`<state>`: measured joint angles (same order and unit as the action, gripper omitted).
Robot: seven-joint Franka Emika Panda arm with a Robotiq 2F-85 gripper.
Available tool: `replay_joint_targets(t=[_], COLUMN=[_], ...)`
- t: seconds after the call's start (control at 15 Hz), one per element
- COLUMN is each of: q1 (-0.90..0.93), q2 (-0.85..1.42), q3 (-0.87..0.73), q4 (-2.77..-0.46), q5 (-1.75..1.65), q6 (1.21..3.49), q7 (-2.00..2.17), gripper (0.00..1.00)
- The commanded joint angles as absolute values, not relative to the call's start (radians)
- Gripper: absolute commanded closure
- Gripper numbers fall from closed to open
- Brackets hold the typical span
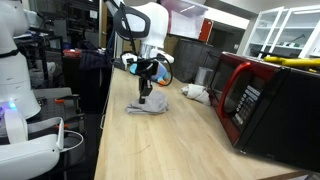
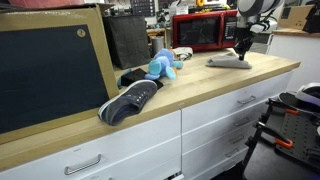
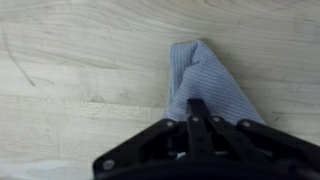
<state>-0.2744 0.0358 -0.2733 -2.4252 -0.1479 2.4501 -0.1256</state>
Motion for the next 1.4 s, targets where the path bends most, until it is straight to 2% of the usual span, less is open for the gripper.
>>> replay_joint_targets(t=[0.0,0.47,0.93,1.33], q1=[-0.279,-0.273,-0.245,-0.222], q2=[0.013,0.094,0.287,0.361], q3=[-0.272,-0.268,-0.294,-0.335], q4=[-2.385,-2.318,-2.306,-2.305], q5=[-0.046,0.012,-0.053,-0.009], q6=[2.417,2.534,2.902,3.154], q7=[-0.180,-0.112,0.079,0.113], gripper=[1.00,1.00,1.00,1.00])
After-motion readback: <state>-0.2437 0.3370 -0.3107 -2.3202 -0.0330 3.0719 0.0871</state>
